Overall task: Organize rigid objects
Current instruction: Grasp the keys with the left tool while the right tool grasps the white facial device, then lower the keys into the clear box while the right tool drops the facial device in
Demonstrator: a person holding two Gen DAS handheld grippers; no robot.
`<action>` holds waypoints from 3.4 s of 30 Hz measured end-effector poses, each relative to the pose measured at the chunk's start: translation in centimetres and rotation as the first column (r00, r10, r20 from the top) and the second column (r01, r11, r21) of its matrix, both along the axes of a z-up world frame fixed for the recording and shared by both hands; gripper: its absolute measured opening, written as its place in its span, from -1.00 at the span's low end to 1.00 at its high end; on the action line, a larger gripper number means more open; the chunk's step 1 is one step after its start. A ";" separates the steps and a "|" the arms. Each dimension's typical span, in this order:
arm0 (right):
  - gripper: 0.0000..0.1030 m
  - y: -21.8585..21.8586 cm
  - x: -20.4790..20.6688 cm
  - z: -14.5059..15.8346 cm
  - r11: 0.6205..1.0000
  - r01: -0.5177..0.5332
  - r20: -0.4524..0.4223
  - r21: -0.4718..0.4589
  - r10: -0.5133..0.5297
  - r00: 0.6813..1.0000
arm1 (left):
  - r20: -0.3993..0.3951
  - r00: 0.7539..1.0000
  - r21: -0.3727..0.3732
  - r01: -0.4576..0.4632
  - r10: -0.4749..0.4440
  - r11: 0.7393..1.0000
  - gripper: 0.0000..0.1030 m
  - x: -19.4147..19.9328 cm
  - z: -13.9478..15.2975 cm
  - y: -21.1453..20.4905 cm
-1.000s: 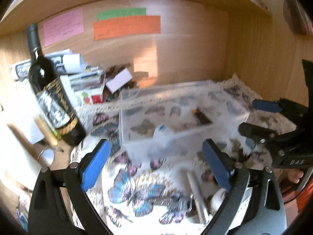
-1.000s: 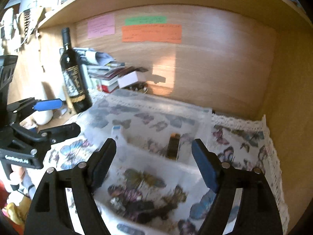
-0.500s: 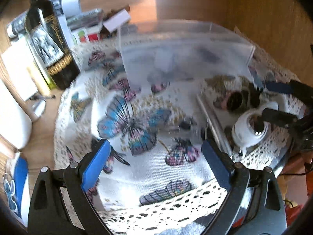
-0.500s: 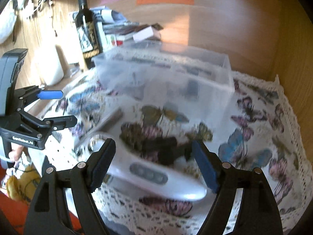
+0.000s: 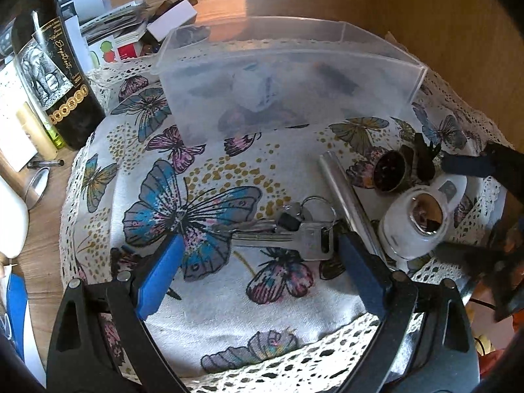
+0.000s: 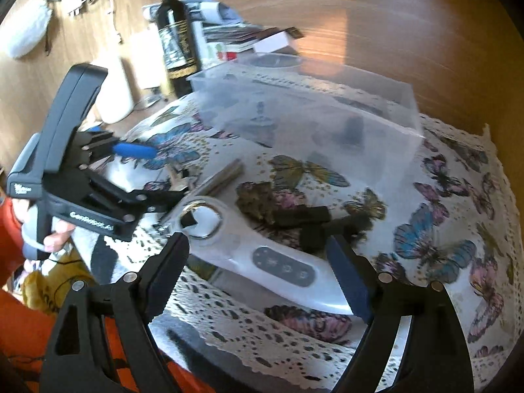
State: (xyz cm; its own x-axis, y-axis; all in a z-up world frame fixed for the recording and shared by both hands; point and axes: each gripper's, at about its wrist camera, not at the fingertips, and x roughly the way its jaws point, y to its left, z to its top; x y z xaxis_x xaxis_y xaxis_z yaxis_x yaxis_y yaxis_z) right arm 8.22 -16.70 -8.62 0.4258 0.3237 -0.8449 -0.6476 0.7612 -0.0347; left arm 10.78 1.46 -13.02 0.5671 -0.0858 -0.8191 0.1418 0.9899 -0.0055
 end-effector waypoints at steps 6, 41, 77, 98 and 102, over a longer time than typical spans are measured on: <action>0.58 1.7 -0.1 -1.2 0.996 -0.044 0.031 -0.075 0.046 0.998 | 0.026 0.999 -0.024 0.030 -0.029 0.999 0.37 -0.4 0.3 -0.3; -0.36 2.7 2.8 0.2 0.999 0.045 0.015 0.023 -0.045 0.999 | 0.251 0.966 -0.122 -0.028 0.058 0.992 0.18 -2.7 6.4 3.1; -0.37 2.3 13.5 7.1 0.977 0.165 0.210 0.134 -0.191 0.959 | 0.254 0.964 -0.116 -0.057 0.085 0.992 0.18 8.1 9.0 3.5; -0.35 7.1 17.2 -0.2 0.989 0.110 0.014 -0.100 -0.109 0.994 | 0.200 0.978 -0.127 -0.028 0.053 0.992 0.17 8.8 7.6 3.0; -0.35 6.7 16.7 0.7 0.991 0.112 0.019 -0.075 -0.111 0.994 | 0.214 0.975 -0.119 -0.032 0.057 0.992 0.17 8.4 8.1 2.9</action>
State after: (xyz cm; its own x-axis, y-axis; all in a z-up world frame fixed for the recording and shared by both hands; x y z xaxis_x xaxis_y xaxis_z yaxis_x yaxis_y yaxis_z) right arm 24.92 -9.97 -7.90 0.4684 0.2085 -0.8586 -0.5579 0.8233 -0.1044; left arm 19.14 4.38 -4.95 0.7353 -0.1424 -0.6626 0.1077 0.9898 -0.0932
